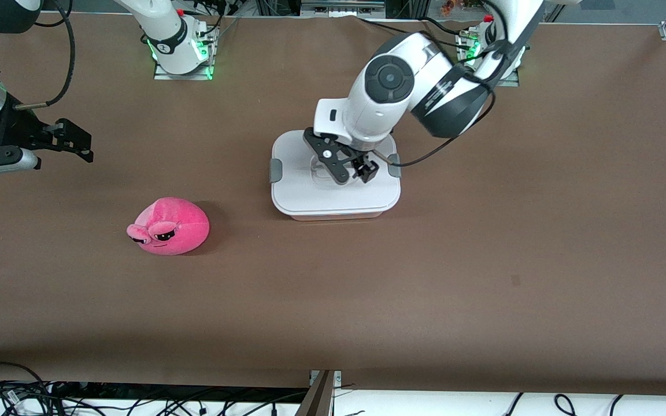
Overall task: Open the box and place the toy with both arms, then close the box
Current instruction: 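Lower the left gripper and grasp the lid handle, then lift the white lid off the pink box with the left gripper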
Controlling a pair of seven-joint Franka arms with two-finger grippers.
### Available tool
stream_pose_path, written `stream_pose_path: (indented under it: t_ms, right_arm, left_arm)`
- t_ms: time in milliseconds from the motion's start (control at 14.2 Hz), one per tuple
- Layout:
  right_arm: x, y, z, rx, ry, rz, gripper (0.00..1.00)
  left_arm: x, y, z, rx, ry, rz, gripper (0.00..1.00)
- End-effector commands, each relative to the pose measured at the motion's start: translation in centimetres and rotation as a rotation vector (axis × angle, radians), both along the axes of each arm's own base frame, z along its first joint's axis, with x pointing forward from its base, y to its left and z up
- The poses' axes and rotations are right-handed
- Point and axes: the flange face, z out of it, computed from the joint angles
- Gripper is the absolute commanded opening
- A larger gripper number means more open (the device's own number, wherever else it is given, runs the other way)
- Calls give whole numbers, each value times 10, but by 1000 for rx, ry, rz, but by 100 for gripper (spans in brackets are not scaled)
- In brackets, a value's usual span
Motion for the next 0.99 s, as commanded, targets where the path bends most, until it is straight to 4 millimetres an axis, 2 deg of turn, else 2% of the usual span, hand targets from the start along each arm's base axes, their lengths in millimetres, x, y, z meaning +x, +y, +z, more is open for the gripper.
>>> stream_pose_path:
  t_ms: [0,70,211,352,493,704,774,844,915]
  right_arm:
    - [0,1,2,0,23,8,100]
    - [0,1,2,0,25,8,100]
    - [0,1,2,-1,24,7,100]
    - [0,1,2,0,25,7,100]
    - [0,0,2,-1,23,7,100]
    - [0,1,2,-1,23,8,100]
    - [0,1,2,-1,24,8,100]
    - [0,1,2,0,23,8,100]
    - [0,1,2,-1,23,8,100]
  left_arm:
    - [26,4,-30,-60,-58,-210,100]
    - [19,0,-43,-53,-54,-250,100]
    - [9,-8,-48,-46,-48,-277,100]
    - [-5,-15,-61,-30,-22,-298,100]
    - [-24,-34,-64,-26,-17,-331,100]
    - [-28,-37,-64,-4,-36,-368,100]
    - [-29,-38,-64,3,-43,-376,61]
    - [-30,-39,-65,6,-40,-366,34]
    - [-29,-38,-66,8,-38,-363,19]
